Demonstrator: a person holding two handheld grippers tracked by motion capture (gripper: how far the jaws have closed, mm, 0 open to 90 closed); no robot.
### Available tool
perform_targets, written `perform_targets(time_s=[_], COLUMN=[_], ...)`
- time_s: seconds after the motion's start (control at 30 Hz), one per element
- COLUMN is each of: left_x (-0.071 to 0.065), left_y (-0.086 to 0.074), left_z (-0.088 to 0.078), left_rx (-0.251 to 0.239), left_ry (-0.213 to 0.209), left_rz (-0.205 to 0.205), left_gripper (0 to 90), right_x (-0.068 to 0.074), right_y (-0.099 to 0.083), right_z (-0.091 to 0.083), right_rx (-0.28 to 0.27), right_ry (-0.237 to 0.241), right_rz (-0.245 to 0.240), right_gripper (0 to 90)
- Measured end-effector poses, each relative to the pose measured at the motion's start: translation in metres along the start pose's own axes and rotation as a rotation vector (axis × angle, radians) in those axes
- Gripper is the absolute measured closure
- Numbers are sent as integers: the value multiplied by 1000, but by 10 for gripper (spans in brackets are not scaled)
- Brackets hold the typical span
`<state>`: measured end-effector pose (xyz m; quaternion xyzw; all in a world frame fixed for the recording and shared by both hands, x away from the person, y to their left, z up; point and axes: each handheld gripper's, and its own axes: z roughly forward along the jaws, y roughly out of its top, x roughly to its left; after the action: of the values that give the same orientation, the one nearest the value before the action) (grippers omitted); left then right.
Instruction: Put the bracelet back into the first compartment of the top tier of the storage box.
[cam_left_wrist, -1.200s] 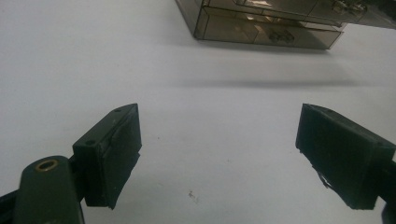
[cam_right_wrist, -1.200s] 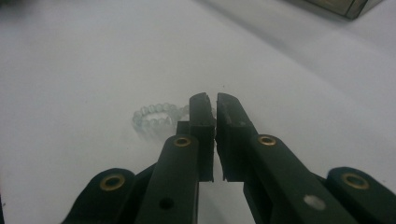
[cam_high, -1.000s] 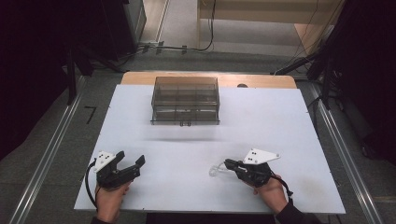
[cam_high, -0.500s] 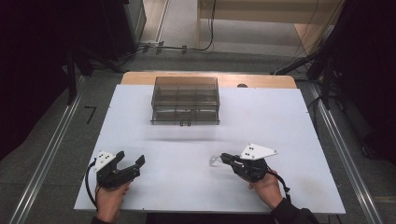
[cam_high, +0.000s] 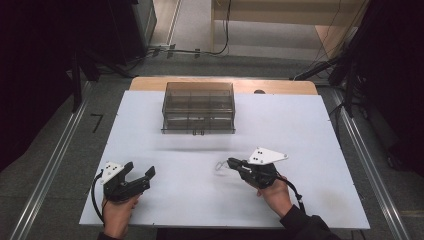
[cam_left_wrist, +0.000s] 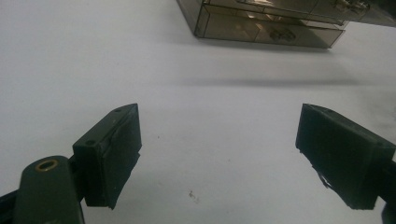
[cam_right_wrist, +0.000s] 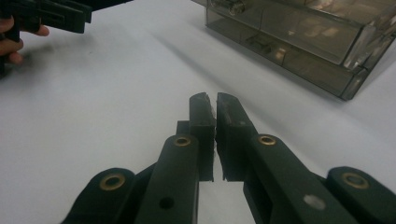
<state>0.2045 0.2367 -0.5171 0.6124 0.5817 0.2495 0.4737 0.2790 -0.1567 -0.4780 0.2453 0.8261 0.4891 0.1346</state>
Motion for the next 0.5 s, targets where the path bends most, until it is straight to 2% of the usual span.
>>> perform_targets(time_s=[0.5], left_x=[0], left_y=[0], left_z=[0], left_rx=[3], left_ry=[-1], left_rz=[0], left_gripper=[145], right_x=[1], right_y=[14], right_z=[18], right_rx=[-17], right_ry=[21], right_rz=[2], right_gripper=[828])
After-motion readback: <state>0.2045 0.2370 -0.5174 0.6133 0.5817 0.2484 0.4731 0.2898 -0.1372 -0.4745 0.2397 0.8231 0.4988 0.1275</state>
